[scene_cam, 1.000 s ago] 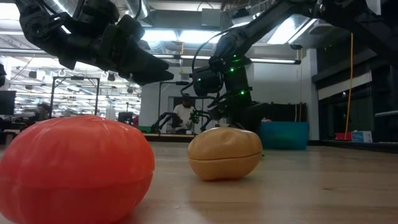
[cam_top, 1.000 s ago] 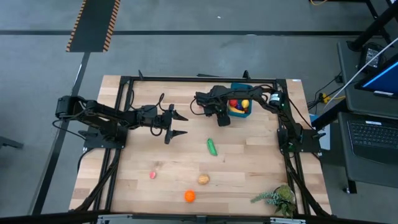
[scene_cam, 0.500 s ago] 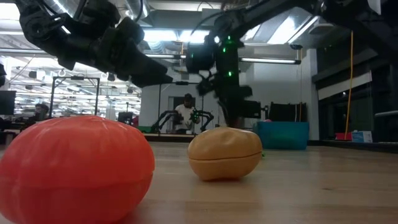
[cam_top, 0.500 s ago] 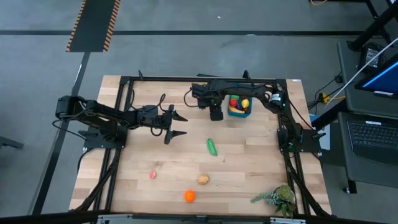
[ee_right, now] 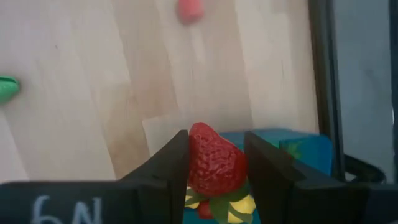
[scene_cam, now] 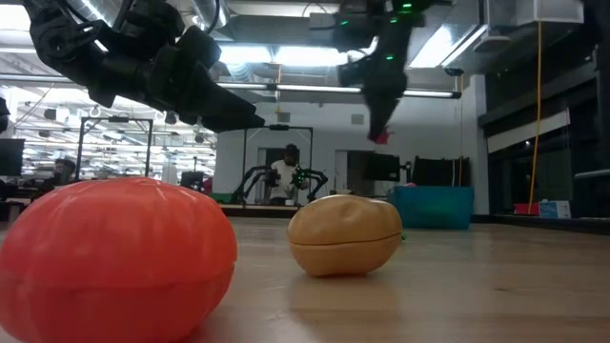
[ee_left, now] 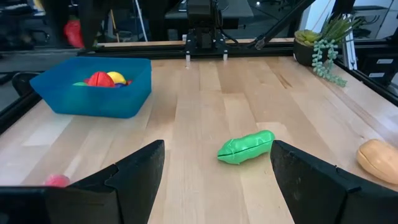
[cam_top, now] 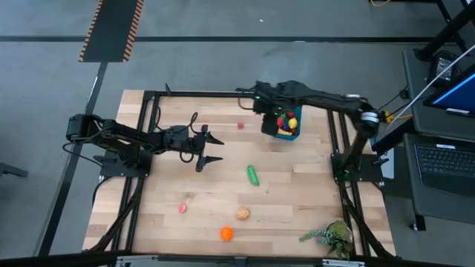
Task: Pick and placing Produce into tupperware
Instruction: Put the red strawberry into the blue bin
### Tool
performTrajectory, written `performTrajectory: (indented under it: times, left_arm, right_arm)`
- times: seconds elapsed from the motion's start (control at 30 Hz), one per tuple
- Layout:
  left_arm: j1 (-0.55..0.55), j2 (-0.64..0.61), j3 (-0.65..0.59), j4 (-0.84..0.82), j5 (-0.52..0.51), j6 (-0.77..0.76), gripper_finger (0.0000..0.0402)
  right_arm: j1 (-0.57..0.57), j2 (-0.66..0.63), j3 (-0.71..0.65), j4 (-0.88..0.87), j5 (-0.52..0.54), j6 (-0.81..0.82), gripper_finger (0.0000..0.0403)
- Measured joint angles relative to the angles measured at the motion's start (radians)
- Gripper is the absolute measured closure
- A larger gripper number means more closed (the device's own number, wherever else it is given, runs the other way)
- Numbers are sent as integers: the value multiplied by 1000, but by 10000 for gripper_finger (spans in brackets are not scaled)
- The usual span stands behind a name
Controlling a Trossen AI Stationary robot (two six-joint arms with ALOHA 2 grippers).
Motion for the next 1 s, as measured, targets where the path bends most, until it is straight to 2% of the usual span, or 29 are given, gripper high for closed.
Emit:
performTrajectory:
  times: [0.2,0.4,0.57,0.73,1.0]
  left_arm:
    - [0,0,0,0,-10,0,115]
    - [0,0,0,1,-11,-2,115]
    - [0,0,0,19,-11,-5,115]
    - [0,0,0,51,-11,-6,115]
    - [0,0,0,66,-11,-12,115]
  right_arm:
    - [-19,-265,-314,220,-10,46,269]
    - [-52,-538,-590,462,-124,72,269]
    - [-86,-729,-798,634,-170,78,269]
    - [-141,-851,-962,764,-289,80,269]
    - [-261,-925,-1082,862,-306,101,269]
